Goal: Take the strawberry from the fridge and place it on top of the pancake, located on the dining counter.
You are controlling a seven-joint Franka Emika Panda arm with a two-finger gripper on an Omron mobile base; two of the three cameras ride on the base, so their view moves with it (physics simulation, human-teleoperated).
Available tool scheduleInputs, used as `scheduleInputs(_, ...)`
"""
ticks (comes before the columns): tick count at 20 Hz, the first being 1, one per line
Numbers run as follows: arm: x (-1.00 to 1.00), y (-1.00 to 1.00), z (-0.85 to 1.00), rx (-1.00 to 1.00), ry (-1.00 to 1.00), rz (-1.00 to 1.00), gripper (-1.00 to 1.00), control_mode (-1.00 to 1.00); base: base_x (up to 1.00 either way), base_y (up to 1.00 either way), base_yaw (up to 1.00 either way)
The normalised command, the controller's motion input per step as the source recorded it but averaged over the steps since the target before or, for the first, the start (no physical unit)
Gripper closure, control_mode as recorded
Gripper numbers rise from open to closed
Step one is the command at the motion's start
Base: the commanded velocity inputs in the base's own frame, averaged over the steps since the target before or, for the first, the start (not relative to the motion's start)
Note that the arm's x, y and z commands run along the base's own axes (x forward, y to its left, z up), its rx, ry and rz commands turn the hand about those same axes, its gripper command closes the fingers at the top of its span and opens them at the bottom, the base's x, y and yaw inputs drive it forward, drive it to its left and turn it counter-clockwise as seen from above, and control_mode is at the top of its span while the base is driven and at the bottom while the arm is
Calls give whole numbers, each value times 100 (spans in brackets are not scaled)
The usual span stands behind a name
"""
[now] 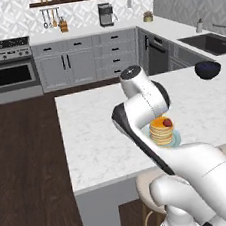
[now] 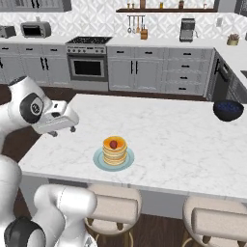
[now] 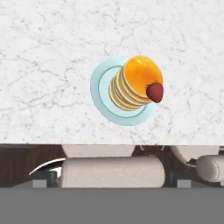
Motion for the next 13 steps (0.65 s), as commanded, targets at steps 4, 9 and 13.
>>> scheduleInputs(4, -100, 27, -9, -3, -1, 6, -100, -100, 0, 0, 0)
scheduleInputs(9, -51, 3, -9, 0, 0, 5, -100, -100, 0, 0, 0)
scheduleInputs(13, -2, 0, -2, 0, 0, 0, -100, -100, 0, 0, 0)
